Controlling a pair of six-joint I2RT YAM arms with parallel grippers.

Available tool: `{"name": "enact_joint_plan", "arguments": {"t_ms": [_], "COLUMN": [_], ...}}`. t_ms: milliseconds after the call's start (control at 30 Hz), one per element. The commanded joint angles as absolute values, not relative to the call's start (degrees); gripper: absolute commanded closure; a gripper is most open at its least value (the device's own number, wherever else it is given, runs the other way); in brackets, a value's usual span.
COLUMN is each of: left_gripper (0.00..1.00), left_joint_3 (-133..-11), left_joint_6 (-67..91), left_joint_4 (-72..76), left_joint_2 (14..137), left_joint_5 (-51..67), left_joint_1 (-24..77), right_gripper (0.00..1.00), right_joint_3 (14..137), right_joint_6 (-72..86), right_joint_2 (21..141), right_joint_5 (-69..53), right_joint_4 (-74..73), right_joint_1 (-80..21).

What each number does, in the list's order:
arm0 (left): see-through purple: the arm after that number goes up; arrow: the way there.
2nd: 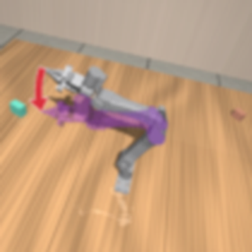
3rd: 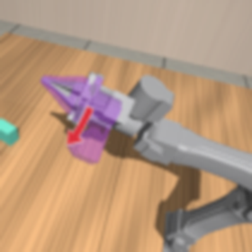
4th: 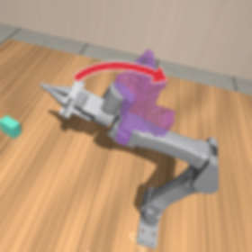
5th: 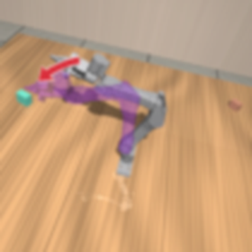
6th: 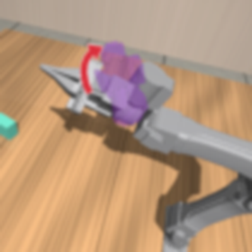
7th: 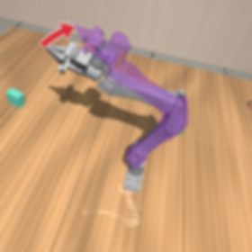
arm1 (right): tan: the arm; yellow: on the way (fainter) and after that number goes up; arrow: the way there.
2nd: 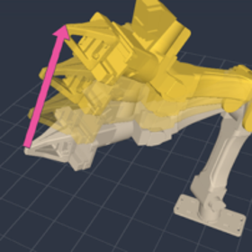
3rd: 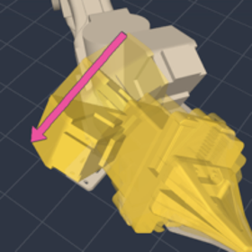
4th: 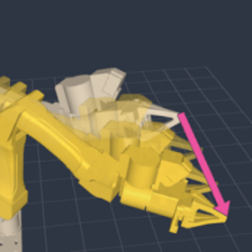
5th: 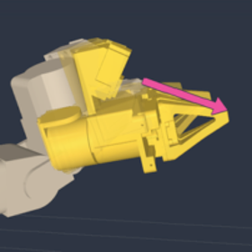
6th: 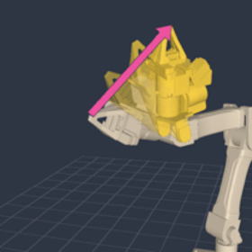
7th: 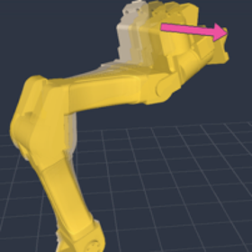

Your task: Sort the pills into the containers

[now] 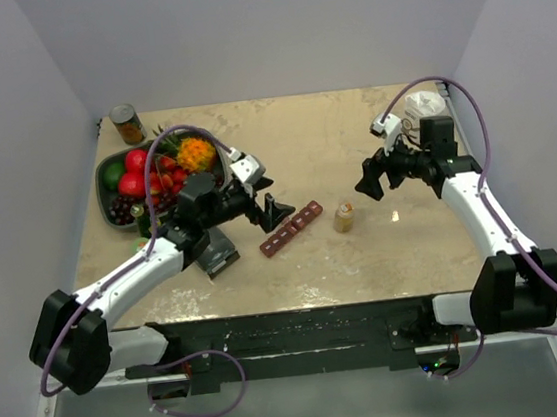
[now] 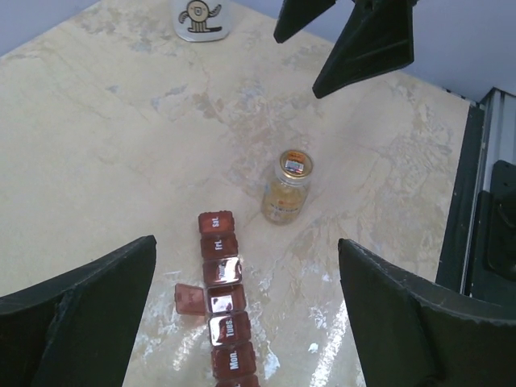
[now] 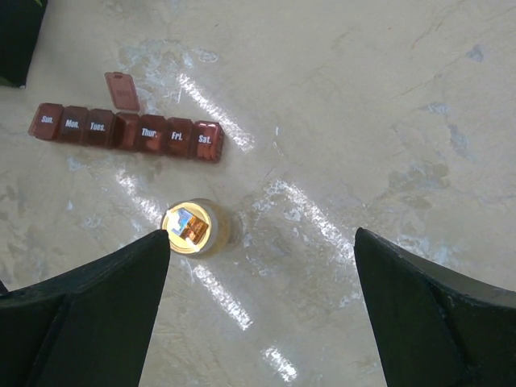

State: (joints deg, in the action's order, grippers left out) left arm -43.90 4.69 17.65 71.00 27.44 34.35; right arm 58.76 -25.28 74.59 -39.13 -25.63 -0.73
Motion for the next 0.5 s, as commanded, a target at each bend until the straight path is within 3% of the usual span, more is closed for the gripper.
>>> {"name": "enact_joint_plan", "arguments": {"t_ms": [0, 233, 467], "left_gripper": [0.02, 0.05, 0.07], "left_joint_3": [-49.6, -59.9, -64.3], "left_joint_6": [0.3, -23.2, -34.0], "left_joint_4": [20.8, 15.7, 19.0], "left_joint_2": [77.4, 93.0, 102.2], "left_joint_5": [34.5, 33.9, 38.7], "left_joint_1": [34.7, 42.1, 44.4], "right_gripper": [0.01, 0.01, 0.01], "right_joint_3": [58.7, 59.9, 59.7], "right_joint_6": [-22.4, -23.0, -22.9], "right_joint_2": [73.3, 75.2, 75.8], "right_joint_5": [-41.7, -43.9, -44.4], "right_joint_4": [-22.8, -25.4, -25.3], "right_joint_1": [2.5, 5.8, 6.4]}}
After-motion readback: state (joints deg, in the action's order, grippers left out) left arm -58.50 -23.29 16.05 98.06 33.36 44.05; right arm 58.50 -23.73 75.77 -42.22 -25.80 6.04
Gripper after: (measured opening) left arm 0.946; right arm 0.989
